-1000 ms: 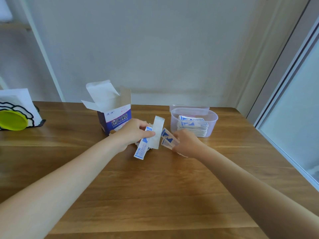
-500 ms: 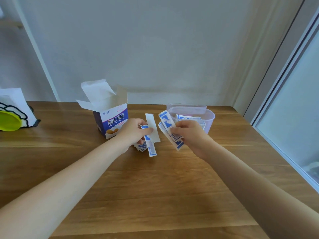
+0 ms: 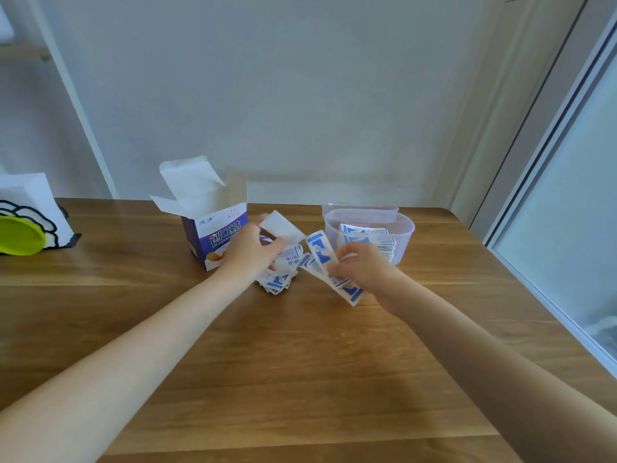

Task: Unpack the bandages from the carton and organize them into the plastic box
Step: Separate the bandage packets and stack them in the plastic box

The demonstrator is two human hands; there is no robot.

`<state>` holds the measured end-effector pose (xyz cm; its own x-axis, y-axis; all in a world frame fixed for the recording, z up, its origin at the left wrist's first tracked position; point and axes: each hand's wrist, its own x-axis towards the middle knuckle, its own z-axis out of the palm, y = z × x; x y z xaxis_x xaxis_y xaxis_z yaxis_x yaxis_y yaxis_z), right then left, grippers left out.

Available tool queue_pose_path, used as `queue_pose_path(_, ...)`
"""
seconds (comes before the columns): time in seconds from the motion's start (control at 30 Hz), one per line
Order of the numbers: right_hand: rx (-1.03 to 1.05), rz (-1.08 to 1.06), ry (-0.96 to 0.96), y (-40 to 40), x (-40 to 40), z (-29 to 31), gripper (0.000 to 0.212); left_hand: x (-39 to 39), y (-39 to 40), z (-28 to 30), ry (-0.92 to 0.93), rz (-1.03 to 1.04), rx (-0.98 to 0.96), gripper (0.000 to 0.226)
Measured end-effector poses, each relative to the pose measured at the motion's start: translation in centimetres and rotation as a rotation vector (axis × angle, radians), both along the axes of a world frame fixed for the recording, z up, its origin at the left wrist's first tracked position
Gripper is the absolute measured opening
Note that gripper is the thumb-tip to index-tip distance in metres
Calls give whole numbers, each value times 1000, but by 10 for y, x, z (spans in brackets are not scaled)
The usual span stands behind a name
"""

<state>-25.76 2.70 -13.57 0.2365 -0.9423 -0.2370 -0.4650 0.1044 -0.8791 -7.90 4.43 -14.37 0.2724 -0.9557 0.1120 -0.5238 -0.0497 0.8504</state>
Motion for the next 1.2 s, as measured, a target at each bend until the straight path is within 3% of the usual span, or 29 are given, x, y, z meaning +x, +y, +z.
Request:
queue_pose_path(0.1,-3,-72,-160,-6,-12,3,27,14,8,0,-607,-188,-332,9)
queue_pose_path(0.2,29,-78,-312,-8,-15,6,24,21,10,-7,-1036,-432,-532,40)
queue_pose_path(0.27,141,-48,-426,-7,-13,7,16,15,11,-5,-1122,-479,-610,53)
queue_pose_path(0.47,479,-2,-582,-1,-5,5,25,1,12,1,-1199,-459,-719,30)
queue_pose_path(0.57,401,-17,-557,-3,0,2,27,-4,13,0,-1109,-463,-662,31)
queue_pose_path(0.77,285,4,-605,-5,-6,8,10,-5,12,1,-658,-381,-446,34)
queue_pose_path(0.9,106,-158,-552,-5,-6,5,12,-20,12,12,83,-209,-74,6)
queue_pose_path(0.97,18,-232,-486,-6,-5,4,5,-21,11,14,494,-212,132,22)
queue_pose_path(1.0,-10,-250,-466,-6,-5,4,4,-19,11,12,599,-236,196,26)
queue_pose_path(1.1,-18,-250,-455,-5,-4,4,3,-18,12,11,473,-296,225,21)
queue_pose_path(1.2,24,-234,-508,-4,-8,5,5,-16,7,10,365,-208,182,17)
